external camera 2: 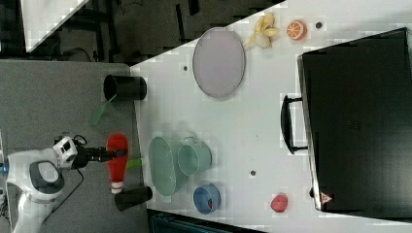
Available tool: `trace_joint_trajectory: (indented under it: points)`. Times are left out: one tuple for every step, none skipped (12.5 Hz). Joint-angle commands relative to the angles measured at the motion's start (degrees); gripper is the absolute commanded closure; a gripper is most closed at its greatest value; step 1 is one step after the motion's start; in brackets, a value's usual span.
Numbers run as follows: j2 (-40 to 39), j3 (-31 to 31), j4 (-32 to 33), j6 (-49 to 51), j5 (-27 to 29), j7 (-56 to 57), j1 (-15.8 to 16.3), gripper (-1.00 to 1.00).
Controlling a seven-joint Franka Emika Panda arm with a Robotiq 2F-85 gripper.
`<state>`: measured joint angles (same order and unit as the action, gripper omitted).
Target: Pick ketchup from strainer and place it on the table
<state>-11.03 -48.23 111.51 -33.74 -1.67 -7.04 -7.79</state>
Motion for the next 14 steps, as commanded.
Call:
trace_joint_trajectory:
  points:
    - [-2.57,2.82,-3.25,6.91,0.44,12.35,-7.97,-0.18]
    - [-2.58,3.94,-4.33,7.62,0.28,14.56,-9.58,-0.18]
    - [-2.58,5.31,-5.02,7.7,0.2,16.6,-11.05,-0.18]
    - [-2.58,6.99,-5.39,7.68,0.2,18.54,-12.42,-0.18]
    - [-2.59,8.85,-5.42,7.64,0.2,20.69,-13.64,-0.18]
    - [-2.63,10.83,-5.33,7.64,0.2,22.99,-14.72,-0.18]
    - [-2.67,13.01,-5.2,7.65,0.21,25.52,-15.68,-0.18]
    - [-2.76,15.28,-5.13,7.65,0.21,28.06,-16.46,-0.18]
    - [-3.01,17.55,-4.96,7.65,0.21,30.21,-17.13,-0.18]
    - [-3.36,19.72,-4.44,7.64,0.21,31.93,-17.67,-0.18]
    - [-3.67,21.82,-3.58,7.48,0.21,32.71,-18.03,-0.18]
    - [-3.85,23.63,-2.5,7.18,0.21,32.73,-18.23,-0.18]
    - [-3.96,25.1,-1.17,6.22,0.21,32.72,-18.33,-0.18]
    - [-4.03,26.22,0.52,4.74,0.2,32.72,-18.36,-0.18]
